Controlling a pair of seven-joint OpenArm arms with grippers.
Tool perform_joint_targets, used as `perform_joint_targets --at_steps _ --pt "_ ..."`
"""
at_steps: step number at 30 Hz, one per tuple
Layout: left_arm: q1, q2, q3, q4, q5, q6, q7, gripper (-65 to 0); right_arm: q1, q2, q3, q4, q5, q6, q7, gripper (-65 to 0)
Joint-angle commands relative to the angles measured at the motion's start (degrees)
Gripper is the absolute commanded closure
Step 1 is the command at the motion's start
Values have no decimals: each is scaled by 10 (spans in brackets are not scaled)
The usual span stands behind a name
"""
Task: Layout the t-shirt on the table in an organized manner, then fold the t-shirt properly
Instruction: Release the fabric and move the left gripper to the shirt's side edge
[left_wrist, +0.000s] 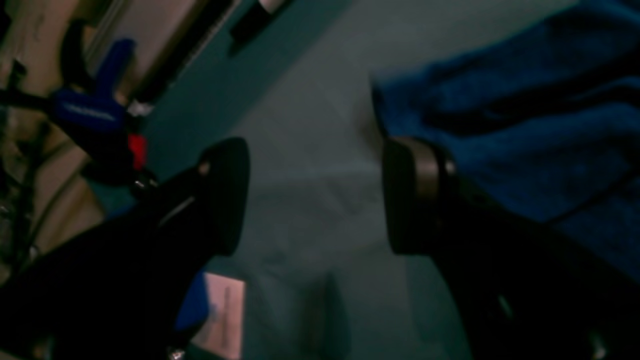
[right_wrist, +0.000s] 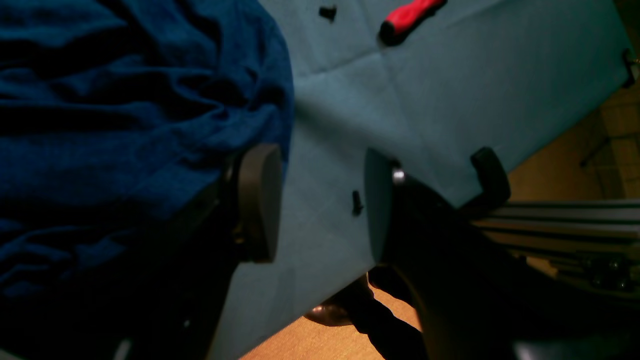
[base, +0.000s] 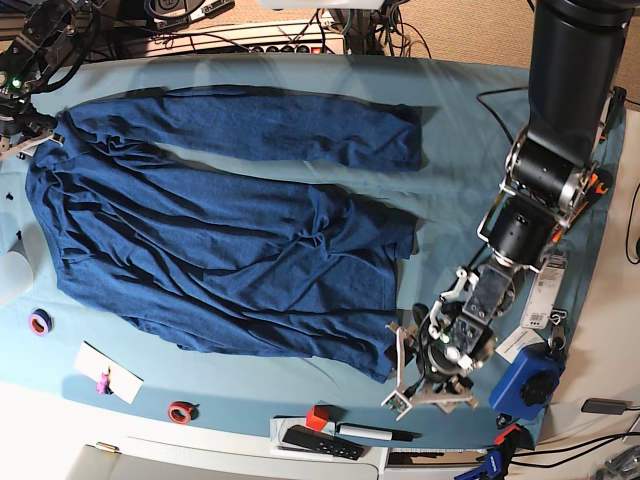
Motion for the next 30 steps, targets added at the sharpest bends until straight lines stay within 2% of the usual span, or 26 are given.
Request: perform_joint_targets --at_steps 1,3,7,9,11,14,17,21,26,30 --pt "-17 0 -5 9 1 9 -4 -412 2 13 4 10 -3 -2 14 -271" --pt "-7 0 -5 9 -21 -2 26 -402 2 13 4 10 -3 -2 15 -271" --pt "14 -12 -5 10 -133 -104 80 -362 2 13 4 10 -3 -2 18 -271" --pt "26 -18 -17 11 -203 -169 120 -362 2 13 4 10 -3 -2 17 -271" --pt "40 -19 -55 12 -280 -227 181 -362 2 13 4 10 -3 -2 18 -271" --pt "65 -28 -143 12 -401 -275 262 -362 2 13 4 10 -3 -2 18 -271" --pt "87 -46 -240 12 -479 -300 325 -362 2 13 4 10 -3 -2 18 -271" --pt "120 -86 -327 12 -504 -310 357 -360 2 13 4 10 -3 -2 18 -271" --pt "183 -136 -341 13 -567 -318 364 -360 2 13 4 10 10 -2 19 -271" --pt "230 -136 -341 28 -616 -318 370 -360 2 13 4 10 18 -2 19 -270"
